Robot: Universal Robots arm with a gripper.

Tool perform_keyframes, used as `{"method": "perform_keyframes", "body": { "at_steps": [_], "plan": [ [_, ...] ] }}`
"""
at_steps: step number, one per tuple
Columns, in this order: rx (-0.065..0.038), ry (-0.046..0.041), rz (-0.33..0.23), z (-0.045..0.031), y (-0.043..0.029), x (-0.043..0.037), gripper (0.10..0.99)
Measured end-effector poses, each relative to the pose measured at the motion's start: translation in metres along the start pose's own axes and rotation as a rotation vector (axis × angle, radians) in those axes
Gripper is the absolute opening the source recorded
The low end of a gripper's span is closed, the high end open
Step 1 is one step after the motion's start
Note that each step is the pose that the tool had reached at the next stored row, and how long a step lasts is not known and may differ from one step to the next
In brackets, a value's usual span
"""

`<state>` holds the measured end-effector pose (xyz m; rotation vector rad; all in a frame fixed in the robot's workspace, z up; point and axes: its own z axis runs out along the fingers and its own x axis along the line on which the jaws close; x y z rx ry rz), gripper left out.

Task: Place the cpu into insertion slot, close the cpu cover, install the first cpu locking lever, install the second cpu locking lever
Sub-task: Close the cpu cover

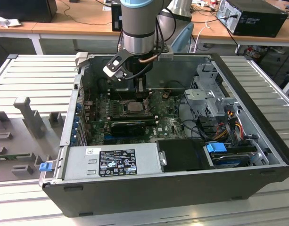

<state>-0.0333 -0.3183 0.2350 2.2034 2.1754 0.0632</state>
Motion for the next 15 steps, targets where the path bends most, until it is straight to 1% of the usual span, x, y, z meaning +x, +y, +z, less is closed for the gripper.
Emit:
{"method": "perform_keyframes", "body": {
  "at_steps": [3, 15],
  "plan": [
    [0.000, -0.0001, 0.000, -0.0014, 0.0001, 0.0000, 0.106],
    [0.000, 0.0000, 0.000, -0.0112, 0.0007, 0.0000, 0.106]
  ]
}}
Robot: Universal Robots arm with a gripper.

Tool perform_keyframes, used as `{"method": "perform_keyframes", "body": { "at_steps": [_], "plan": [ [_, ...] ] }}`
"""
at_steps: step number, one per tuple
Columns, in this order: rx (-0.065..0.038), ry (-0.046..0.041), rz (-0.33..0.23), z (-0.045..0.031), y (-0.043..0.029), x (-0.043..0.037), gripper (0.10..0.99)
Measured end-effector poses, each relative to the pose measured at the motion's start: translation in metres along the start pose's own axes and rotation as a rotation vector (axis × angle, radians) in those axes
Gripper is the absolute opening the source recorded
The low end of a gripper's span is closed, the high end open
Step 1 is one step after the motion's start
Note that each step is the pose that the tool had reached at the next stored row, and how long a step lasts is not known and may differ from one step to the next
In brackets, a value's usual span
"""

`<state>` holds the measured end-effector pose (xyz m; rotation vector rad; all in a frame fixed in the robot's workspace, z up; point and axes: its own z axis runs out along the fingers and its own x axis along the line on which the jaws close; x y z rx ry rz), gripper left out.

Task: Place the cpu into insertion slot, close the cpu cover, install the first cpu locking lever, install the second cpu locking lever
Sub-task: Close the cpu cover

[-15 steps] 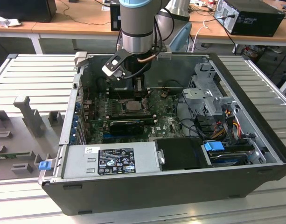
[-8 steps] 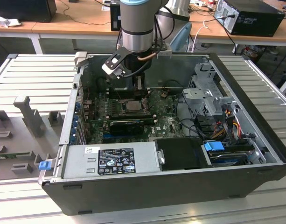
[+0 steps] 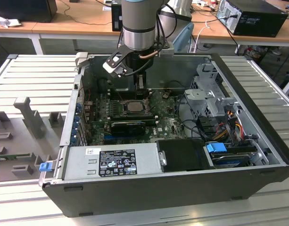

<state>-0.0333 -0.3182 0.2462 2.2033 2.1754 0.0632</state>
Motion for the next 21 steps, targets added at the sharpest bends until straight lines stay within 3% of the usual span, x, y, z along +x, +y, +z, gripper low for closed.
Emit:
{"method": "perform_keyframes", "body": {
  "at_steps": [7, 11, 15, 18, 20, 21],
  "plan": [
    [0.000, 0.0000, 0.000, -0.0091, 0.0006, 0.0000, 0.106],
    [0.000, -0.0001, 0.000, -0.0178, 0.0011, 0.0000, 0.106],
    [0.000, 0.0000, 0.000, -0.0324, 0.0026, 0.0000, 0.106],
    [0.000, 0.0001, 0.000, -0.0348, 0.0084, 0.0001, 0.106],
    [0.000, 0.0001, 0.000, -0.0345, 0.0168, 0.0002, 0.106],
    [0.001, 0.0000, 0.000, -0.0341, 0.0245, 0.0003, 0.106]
  ]
}}
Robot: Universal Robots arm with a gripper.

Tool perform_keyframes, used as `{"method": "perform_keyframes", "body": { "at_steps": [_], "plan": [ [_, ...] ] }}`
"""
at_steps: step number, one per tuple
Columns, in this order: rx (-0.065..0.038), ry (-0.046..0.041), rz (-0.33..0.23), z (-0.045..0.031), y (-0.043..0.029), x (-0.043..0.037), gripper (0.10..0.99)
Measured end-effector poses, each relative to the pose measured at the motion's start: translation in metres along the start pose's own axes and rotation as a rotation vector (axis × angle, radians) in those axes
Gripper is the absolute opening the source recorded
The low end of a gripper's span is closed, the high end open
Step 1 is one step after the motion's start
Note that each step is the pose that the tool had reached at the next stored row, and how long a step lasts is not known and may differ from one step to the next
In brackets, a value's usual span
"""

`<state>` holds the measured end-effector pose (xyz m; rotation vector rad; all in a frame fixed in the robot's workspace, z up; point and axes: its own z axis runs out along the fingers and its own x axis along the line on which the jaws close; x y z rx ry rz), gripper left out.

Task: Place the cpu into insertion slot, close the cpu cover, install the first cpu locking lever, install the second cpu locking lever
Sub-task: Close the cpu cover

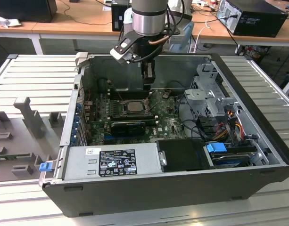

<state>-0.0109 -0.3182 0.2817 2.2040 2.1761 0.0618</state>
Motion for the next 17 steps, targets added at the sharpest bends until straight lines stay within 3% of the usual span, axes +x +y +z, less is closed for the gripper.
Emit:
{"method": "perform_keyframes", "body": {
  "at_steps": [4, 8, 13, 17],
  "plan": [
    [0.007, -0.0002, 0.000, 0.0017, 0.0290, 0.0003, 0.106],
    [0.012, -0.0002, 0.000, 0.0028, 0.0469, 0.0006, 0.106],
    [0.014, -0.0001, 0.000, 0.0043, 0.0673, 0.0009, 0.106],
    [0.014, -0.0003, -0.002, 0.0088, 0.0707, 0.0009, 0.106]
  ]
}}
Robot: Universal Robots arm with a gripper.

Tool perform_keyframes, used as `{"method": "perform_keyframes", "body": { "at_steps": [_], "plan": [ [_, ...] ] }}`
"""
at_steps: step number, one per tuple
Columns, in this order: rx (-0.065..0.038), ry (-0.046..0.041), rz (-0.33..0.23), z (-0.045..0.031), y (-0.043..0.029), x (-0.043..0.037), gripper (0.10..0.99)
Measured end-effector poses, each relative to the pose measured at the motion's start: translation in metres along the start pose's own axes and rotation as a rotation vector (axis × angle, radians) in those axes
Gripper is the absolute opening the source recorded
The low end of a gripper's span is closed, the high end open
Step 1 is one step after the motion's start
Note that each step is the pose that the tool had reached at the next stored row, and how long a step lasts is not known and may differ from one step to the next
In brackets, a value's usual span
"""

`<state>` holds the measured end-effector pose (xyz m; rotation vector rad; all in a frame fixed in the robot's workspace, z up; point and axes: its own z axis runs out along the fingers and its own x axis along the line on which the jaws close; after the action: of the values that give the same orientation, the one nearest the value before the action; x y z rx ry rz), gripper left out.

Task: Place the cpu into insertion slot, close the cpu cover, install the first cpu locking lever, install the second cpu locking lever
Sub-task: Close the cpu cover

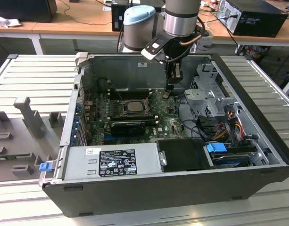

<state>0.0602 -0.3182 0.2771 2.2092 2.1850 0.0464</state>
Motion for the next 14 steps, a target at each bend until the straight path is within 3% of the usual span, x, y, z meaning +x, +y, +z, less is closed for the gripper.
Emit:
{"method": "perform_keyframes", "body": {
  "at_steps": [10, 14],
  "plan": [
    [0.000, 0.0020, -0.033, 0.0212, -0.0010, -0.0009, 0.106],
    [0.000, 0.0019, -0.035, 0.0223, -0.0069, -0.0010, 0.106]
  ]
}}
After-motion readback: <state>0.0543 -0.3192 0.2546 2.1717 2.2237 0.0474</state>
